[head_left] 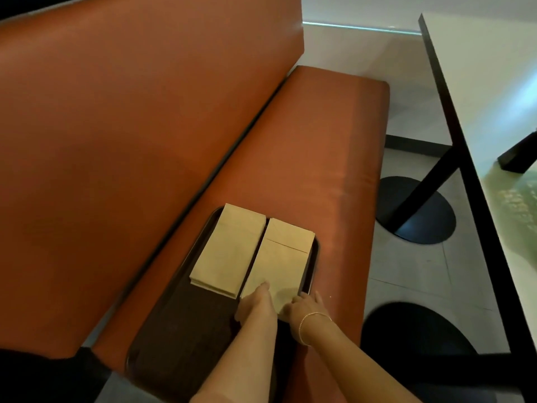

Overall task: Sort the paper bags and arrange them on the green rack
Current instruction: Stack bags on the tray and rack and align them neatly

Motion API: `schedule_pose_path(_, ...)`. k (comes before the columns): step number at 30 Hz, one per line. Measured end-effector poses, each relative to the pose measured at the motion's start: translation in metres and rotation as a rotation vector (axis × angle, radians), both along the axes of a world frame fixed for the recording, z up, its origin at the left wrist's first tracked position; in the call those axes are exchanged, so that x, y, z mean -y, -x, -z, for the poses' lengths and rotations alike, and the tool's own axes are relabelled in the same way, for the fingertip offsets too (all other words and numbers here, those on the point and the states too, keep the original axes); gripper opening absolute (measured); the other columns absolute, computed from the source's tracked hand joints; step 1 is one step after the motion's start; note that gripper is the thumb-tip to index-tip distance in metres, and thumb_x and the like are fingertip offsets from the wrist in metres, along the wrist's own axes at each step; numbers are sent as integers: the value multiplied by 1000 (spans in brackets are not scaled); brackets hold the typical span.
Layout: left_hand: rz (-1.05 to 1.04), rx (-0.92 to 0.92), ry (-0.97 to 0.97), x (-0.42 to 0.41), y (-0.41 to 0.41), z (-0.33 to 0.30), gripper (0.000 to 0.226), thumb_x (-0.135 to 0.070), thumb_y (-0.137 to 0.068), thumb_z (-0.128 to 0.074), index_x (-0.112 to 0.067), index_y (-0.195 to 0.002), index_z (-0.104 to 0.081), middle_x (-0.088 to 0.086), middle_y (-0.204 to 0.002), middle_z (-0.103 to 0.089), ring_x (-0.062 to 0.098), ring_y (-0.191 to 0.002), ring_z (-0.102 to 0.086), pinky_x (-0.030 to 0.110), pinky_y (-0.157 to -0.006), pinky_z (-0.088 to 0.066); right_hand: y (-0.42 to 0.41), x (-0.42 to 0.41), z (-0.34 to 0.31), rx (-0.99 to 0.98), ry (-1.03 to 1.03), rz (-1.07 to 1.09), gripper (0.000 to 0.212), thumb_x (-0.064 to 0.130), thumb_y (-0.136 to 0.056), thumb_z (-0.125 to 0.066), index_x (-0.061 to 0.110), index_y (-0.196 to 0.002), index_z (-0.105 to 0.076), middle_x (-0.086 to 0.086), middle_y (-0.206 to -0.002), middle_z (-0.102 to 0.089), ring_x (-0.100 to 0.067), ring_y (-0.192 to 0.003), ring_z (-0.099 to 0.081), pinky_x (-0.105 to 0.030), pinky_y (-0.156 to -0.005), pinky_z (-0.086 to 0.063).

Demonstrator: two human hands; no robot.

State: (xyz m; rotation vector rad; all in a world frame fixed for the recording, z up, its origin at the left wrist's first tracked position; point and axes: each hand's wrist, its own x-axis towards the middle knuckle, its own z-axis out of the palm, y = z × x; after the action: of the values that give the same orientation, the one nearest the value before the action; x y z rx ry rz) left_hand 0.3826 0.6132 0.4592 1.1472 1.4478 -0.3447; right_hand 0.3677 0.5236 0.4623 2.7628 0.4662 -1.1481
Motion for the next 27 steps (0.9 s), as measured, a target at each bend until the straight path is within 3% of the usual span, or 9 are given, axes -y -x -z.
schedule_pose_path(8,-12,26,50,7,-10,15,63,-30,-77,-74,4,-124,-48,22,-129,-52,39,-119,-50,47,-98,-45,-10,-2,0,-45,45,-65,54,5,-88,-51,21,-139,-42,-14,-147,-28,-33,-141,-17,-54,-115,-3)
schedule_pose_path(12,36,7,-62,15,-2,18,50,-25,-81,-72,7,-116,-54,22,-116,-61,36,-108,-59,41,-87,-50,-10,-2,1,-58,37,-19,52,6,-89,-51,15,-139,-41,-12,-149,-25,-31,-141,-16,-54,-115,-3)
schedule_pose_path(17,73,170,-217,22,12,9,61,-15,-85,-67,-8,-139,-40,19,-131,-52,36,-120,-51,44,-98,-47,-3,1,-1,-123,-13,59,57,7,-90,-48,17,-144,-33,-10,-151,-22,-29,-143,-9,-53,-115,-5)
schedule_pose_path(20,246,311,-348,19,24,-10,52,-9,-88,-62,-8,-137,-42,19,-131,-51,34,-123,-49,41,-97,-45,5,5,-6,-163,-94,188,65,6,-91,-45,15,-149,-18,-9,-150,-26,-26,-143,-11,-47,-116,-10)
schedule_pose_path(23,415,422,-443,6,35,-34,44,-11,-91,-58,-10,-134,-45,17,-127,-53,30,-120,-50,36,-95,-45,10,9,-19,-115,-265,429,74,8,-90,-48,14,-150,-4,-14,-140,-40,-30,-129,-39,-36,-105,-37)
schedule_pose_path(25,544,510,-505,-5,44,-52,29,-11,-92,-56,-12,-121,-54,11,-115,-59,23,-111,-53,28,-85,-47,8,18,-29,1,-382,660,82,8,-87,-53,14,-150,0,-15,-129,-48,-30,-116,-51,-34,-92,-47)
schedule_pose_path(27,623,606,-526,-16,53,-70,12,-11,-91,-57,-14,-103,-56,4,-99,-59,16,-96,-57,18,-74,-45,4,29,-45,131,-516,904,79,7,-88,-53,15,-149,-4,-14,-120,-51,-28,-108,-54,-37,-92,-48)
